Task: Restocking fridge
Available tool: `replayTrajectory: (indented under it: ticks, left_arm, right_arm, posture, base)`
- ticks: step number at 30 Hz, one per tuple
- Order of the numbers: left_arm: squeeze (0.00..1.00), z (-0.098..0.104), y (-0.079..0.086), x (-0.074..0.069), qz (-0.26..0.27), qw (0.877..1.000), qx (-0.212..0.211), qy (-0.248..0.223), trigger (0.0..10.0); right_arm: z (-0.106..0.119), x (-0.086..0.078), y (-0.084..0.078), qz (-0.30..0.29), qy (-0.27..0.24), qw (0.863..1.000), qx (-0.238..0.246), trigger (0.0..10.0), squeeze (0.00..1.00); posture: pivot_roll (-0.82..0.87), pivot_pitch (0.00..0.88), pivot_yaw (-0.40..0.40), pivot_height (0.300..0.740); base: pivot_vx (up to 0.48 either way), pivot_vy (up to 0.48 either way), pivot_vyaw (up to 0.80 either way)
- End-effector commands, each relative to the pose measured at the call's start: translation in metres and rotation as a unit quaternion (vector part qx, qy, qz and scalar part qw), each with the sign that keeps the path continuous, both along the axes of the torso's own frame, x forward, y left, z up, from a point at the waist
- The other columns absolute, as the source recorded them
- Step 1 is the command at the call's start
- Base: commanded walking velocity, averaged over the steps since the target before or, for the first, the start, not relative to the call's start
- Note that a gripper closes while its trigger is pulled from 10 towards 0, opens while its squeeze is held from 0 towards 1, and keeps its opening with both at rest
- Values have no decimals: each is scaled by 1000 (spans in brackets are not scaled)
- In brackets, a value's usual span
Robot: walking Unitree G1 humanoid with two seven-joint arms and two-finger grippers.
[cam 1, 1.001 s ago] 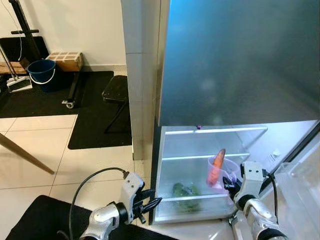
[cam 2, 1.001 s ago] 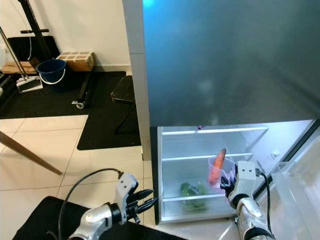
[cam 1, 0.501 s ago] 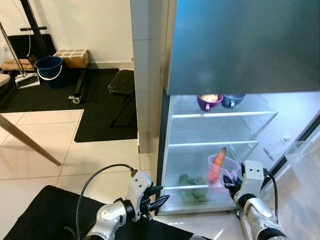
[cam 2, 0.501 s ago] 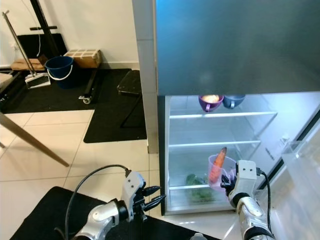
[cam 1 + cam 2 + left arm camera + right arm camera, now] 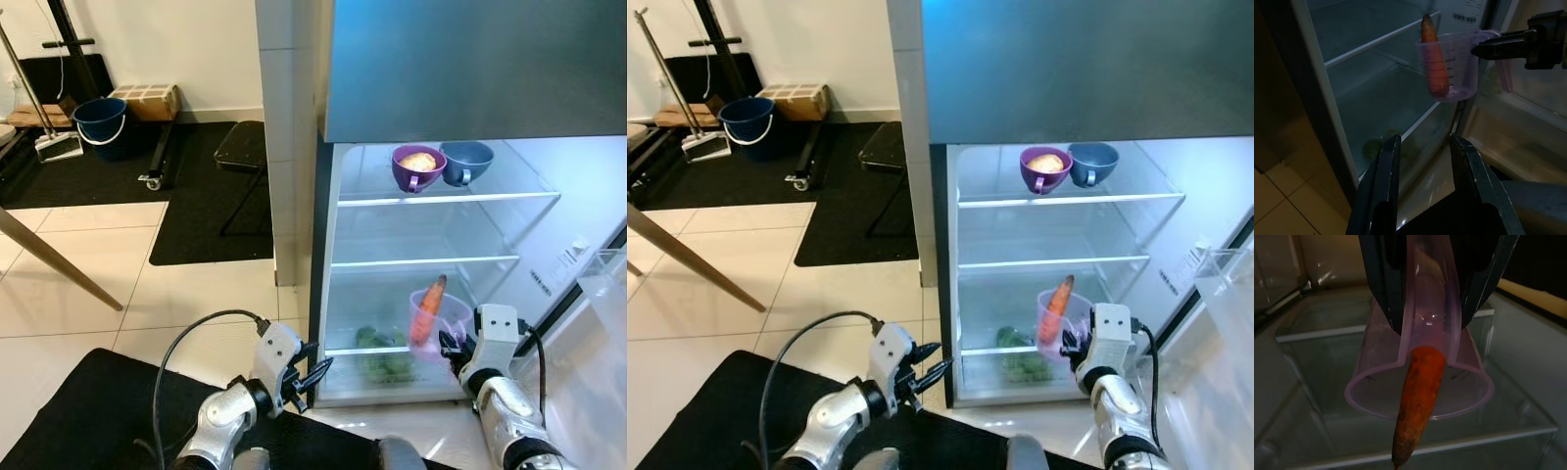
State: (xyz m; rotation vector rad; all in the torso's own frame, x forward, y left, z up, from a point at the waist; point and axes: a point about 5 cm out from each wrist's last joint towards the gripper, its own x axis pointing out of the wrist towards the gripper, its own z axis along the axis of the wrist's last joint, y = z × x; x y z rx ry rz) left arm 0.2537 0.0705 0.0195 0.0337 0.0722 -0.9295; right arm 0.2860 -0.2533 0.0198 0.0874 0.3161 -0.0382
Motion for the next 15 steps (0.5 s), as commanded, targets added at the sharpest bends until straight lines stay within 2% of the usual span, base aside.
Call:
replayTrajectory:
  ticks: [1,6,15]
  left_arm:
    - [0,3,-7,-1,-8,1000,-1,-12,10000]
    - [0,3,-8,-1,-9,1000,-1,-16,10000]
    - [0,6,-11,-1,-11,1000,-1,-24,10000]
  right_arm:
    - [16,11,-3,0,-36,999,-16,10000,0]
    - [21,15,-3,2,-43,999,-22,10000,0]
    - [30,20,-6,7,-62,998,-32,10000,0]
  posture:
    - [60,0,20,622]
    - [61,0,21,612]
    - [60,0,22,562]
  base:
    - [0,0,0]
    - [0,0,0]
    - [0,0,0]
